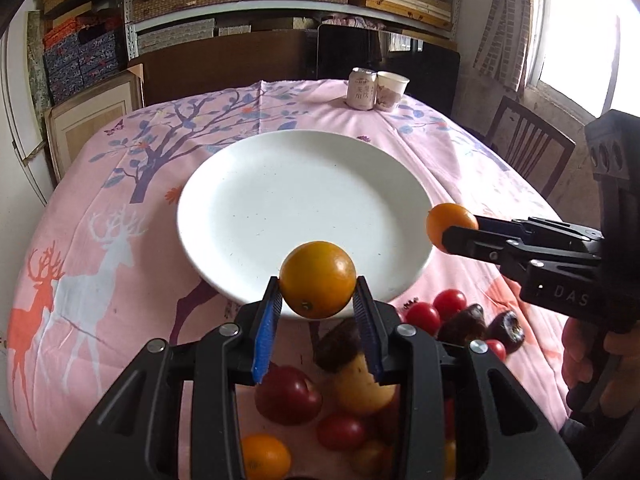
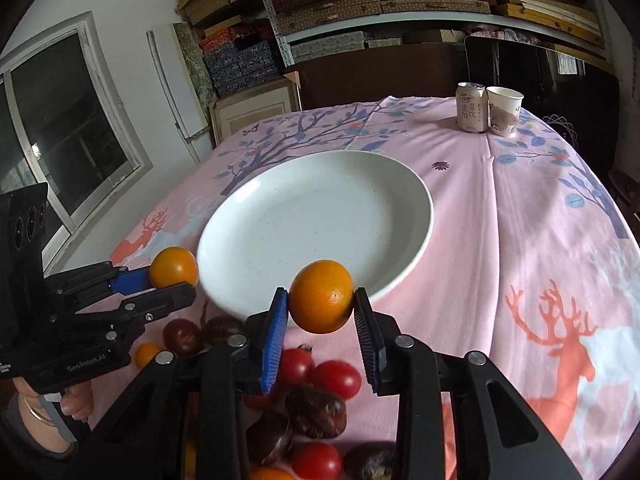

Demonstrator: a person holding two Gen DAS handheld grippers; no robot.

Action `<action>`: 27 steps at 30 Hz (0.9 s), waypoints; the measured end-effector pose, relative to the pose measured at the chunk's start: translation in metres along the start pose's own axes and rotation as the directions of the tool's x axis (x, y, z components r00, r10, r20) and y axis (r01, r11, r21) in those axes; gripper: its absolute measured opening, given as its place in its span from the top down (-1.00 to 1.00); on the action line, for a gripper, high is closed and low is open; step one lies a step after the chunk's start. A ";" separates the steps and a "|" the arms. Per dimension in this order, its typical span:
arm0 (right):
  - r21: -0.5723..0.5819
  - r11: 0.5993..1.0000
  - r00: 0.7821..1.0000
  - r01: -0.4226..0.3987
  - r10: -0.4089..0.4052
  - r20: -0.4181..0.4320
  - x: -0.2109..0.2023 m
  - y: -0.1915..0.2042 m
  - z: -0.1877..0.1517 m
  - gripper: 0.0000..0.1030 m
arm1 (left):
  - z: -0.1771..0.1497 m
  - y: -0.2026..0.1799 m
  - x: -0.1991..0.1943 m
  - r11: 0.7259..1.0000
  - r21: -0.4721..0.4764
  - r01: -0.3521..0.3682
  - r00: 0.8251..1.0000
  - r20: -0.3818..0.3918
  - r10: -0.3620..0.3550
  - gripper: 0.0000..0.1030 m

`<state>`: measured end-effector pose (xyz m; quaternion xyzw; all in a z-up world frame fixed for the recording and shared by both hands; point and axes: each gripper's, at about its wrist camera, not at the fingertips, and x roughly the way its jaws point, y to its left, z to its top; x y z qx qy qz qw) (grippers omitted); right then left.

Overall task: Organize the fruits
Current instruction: 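Carry both oranges over the white plate and open both grippers to drop them, then grasp a dark purple fruit with the left gripper while the right gripper grasps another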

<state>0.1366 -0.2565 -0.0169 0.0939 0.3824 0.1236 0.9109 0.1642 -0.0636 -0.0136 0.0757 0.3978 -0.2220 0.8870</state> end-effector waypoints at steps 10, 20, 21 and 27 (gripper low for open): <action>-0.012 0.999 0.998 0.034 -0.033 0.062 -0.033 0.007 -0.016 0.26 | -0.014 0.011 -0.014 0.999 -0.028 -0.040 0.998 0.044 0.042 -0.48; 0.019 0.998 0.994 0.068 -0.069 0.088 -0.100 -0.001 -0.101 0.13 | -0.127 -0.006 -0.090 0.994 0.083 -0.078 0.996 0.046 0.074 -0.50; 0.027 0.997 0.993 0.076 -0.078 0.086 -0.102 -0.003 -0.106 0.13 | -0.136 -0.009 -0.091 0.991 0.099 -0.091 0.995 0.038 0.087 -0.50; 0.030 0.997 0.993 0.072 -0.075 0.090 -0.113 0.002 -0.123 0.13 | -0.156 -0.010 -0.089 0.988 0.100 -0.117 0.993 0.047 0.113 -0.29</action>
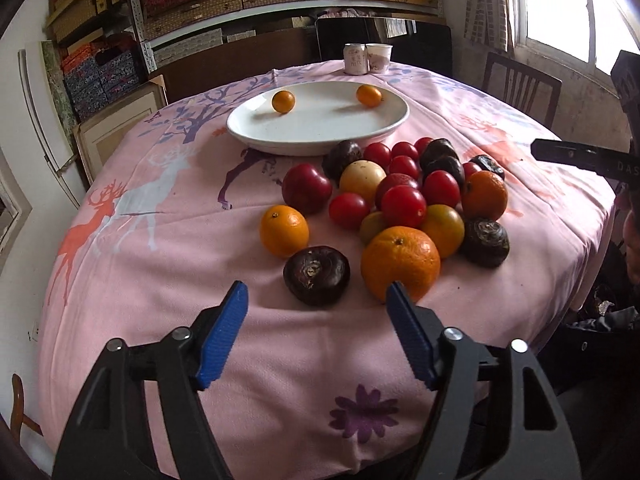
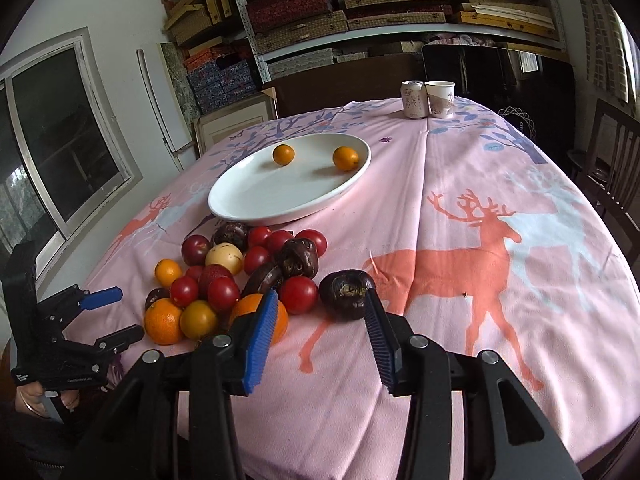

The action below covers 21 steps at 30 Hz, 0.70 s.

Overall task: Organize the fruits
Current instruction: 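Grasp a dark purple fruit with the left gripper while the right gripper grasps another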

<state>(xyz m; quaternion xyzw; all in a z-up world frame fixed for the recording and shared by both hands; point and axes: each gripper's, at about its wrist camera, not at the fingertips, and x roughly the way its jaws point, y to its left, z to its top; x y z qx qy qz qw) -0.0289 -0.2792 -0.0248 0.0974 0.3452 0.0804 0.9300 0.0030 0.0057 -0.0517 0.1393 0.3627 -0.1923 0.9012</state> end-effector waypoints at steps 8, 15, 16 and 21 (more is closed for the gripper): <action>0.011 1.000 1.000 0.014 -0.014 0.015 -0.011 -0.006 -0.007 0.13 | 0.000 0.014 0.012 0.999 0.000 0.032 0.999 -0.015 -0.032 0.19; 0.014 0.999 0.999 0.032 -0.031 -0.032 0.008 -0.014 -0.011 0.13 | 0.003 0.014 0.038 0.995 -0.052 0.081 0.997 0.004 -0.081 -0.06; 0.003 0.999 0.998 0.038 -0.038 -0.042 0.012 -0.014 -0.012 0.13 | 0.001 0.016 0.040 0.992 -0.063 0.107 0.994 0.001 -0.108 0.02; -0.033 0.996 0.992 0.082 -0.084 -0.095 0.038 -0.013 -0.008 0.13 | -0.002 0.016 0.036 0.993 -0.054 0.105 0.995 0.004 -0.105 0.21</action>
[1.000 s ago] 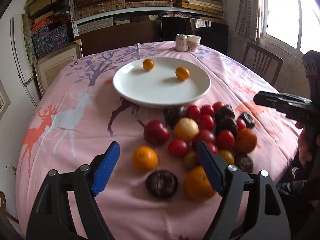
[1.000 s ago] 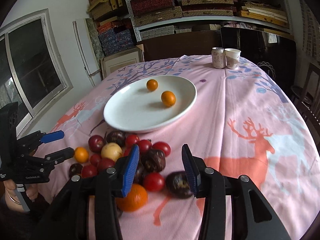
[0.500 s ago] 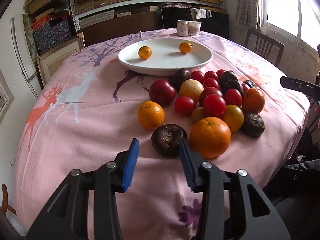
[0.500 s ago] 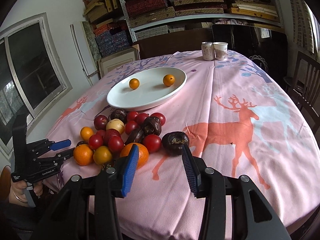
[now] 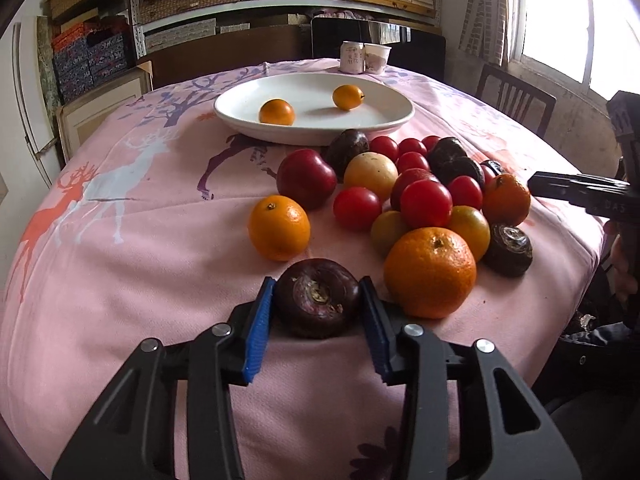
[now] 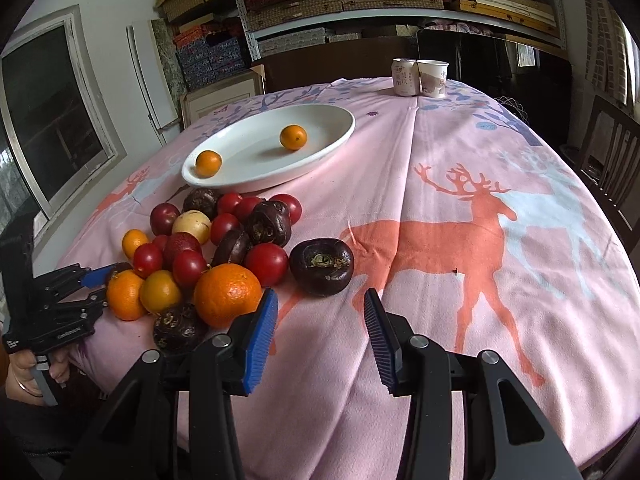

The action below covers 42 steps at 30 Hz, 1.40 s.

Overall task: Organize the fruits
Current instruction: 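Grasp a dark purple fruit with the left gripper while the right gripper grasps another, then lower both dark purple fruits onto the white plate and open both grippers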

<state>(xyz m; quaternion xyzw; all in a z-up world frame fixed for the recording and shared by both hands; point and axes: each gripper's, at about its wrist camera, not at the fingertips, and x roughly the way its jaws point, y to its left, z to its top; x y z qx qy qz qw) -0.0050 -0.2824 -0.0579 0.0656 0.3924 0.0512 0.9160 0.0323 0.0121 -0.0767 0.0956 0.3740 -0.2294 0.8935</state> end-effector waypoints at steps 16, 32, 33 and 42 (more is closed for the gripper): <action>-0.011 1.000 0.999 0.009 -0.009 -0.043 0.033 0.003 0.017 0.17 | 0.005 0.007 -0.031 0.999 -0.040 -0.005 0.999 0.053 0.007 0.21; -0.028 0.996 0.995 -0.086 0.087 0.042 0.037 0.020 0.126 0.17 | 0.128 0.000 0.019 0.999 0.003 0.040 0.997 0.066 -0.041 0.20; -0.028 0.996 0.996 -0.084 0.085 0.035 0.046 0.021 0.135 0.17 | 0.136 0.000 0.029 0.999 0.008 0.036 0.998 0.055 -0.036 0.20; -0.045 0.996 0.997 -0.079 0.079 0.011 0.086 0.032 0.157 0.02 | 0.162 0.015 0.079 0.998 -0.054 -0.024 1.000 -0.004 0.023 -0.50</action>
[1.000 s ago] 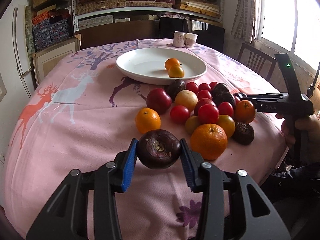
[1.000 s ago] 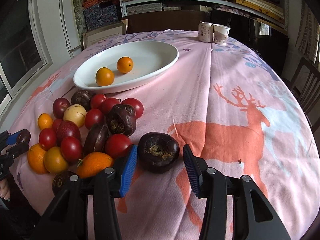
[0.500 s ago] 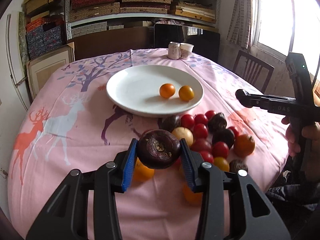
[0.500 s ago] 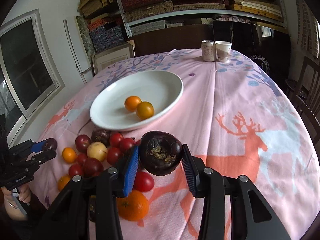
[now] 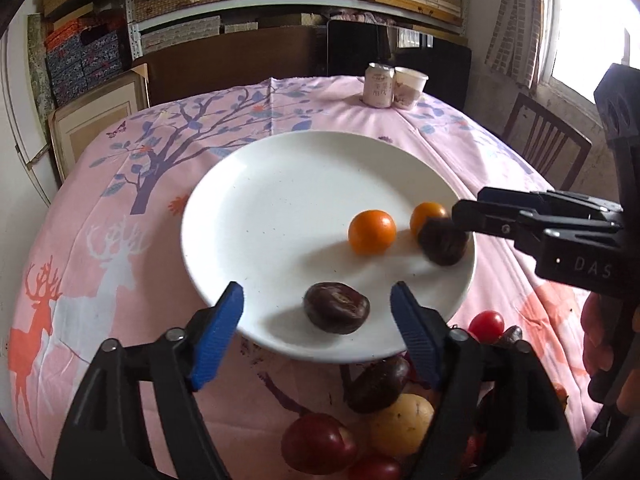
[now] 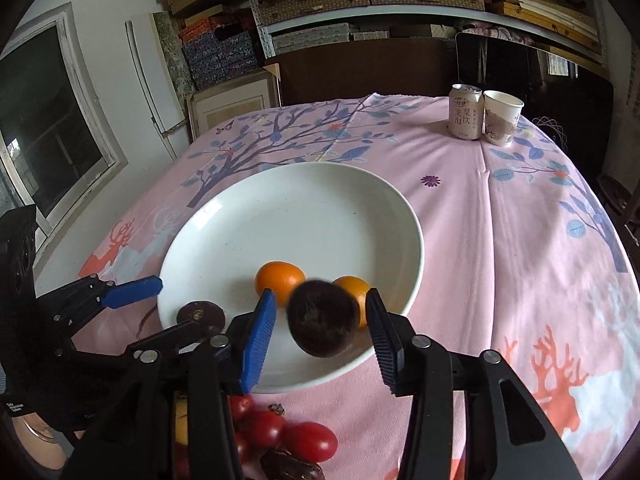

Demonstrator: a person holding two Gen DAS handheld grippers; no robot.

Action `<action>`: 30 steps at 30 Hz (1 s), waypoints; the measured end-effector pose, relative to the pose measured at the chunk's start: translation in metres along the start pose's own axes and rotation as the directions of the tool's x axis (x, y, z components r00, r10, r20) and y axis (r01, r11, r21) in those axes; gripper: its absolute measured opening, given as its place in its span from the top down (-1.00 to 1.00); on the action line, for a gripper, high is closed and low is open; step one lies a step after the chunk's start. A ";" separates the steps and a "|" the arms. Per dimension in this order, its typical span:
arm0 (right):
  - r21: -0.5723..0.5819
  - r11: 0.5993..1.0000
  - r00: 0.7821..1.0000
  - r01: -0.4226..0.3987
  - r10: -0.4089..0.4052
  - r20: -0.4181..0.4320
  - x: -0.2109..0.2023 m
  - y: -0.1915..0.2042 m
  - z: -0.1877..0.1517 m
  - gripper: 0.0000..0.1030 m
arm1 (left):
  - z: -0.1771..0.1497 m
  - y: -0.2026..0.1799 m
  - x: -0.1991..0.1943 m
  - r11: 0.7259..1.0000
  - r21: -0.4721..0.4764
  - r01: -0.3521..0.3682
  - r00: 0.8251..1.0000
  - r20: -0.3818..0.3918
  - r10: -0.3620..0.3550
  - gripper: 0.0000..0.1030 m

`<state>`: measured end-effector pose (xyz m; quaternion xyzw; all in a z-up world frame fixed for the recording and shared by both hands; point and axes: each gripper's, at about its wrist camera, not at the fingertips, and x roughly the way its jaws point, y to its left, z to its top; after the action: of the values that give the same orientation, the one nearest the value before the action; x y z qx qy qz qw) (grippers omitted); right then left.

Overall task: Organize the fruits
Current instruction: 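Lower both dark purple fruits onto the white plate and open both grippers, then grasp a large orange with the left gripper while the right gripper grasps an orange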

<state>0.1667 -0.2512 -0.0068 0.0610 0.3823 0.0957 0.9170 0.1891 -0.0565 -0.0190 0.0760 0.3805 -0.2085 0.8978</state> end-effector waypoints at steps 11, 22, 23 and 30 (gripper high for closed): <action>-0.017 1.000 1.000 0.012 -0.012 0.003 -0.075 -0.004 -0.083 0.02 | -0.081 -0.006 -0.091 0.998 0.061 0.033 0.998 0.046 -0.036 -0.55; 0.068 0.998 1.000 -0.010 0.011 -0.017 -0.106 -0.015 -0.151 0.02 | -0.160 -0.052 -0.102 0.981 0.183 0.058 0.998 0.002 -0.060 -0.40; 0.073 0.997 1.000 -0.012 0.014 -0.020 -0.106 -0.015 -0.153 0.02 | -0.159 -0.053 -0.097 0.982 0.175 0.067 0.998 -0.004 -0.068 -0.16; 0.041 0.998 0.998 -0.045 0.047 -0.048 -0.098 -0.002 -0.164 0.02 | -0.159 -0.057 -0.088 0.985 0.155 0.078 0.997 -0.006 -0.078 0.11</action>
<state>-0.0175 -0.2687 -0.0545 0.0856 0.4050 0.1106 0.9035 0.0057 -0.0335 -0.0663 0.1309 0.3655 -0.2725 0.8804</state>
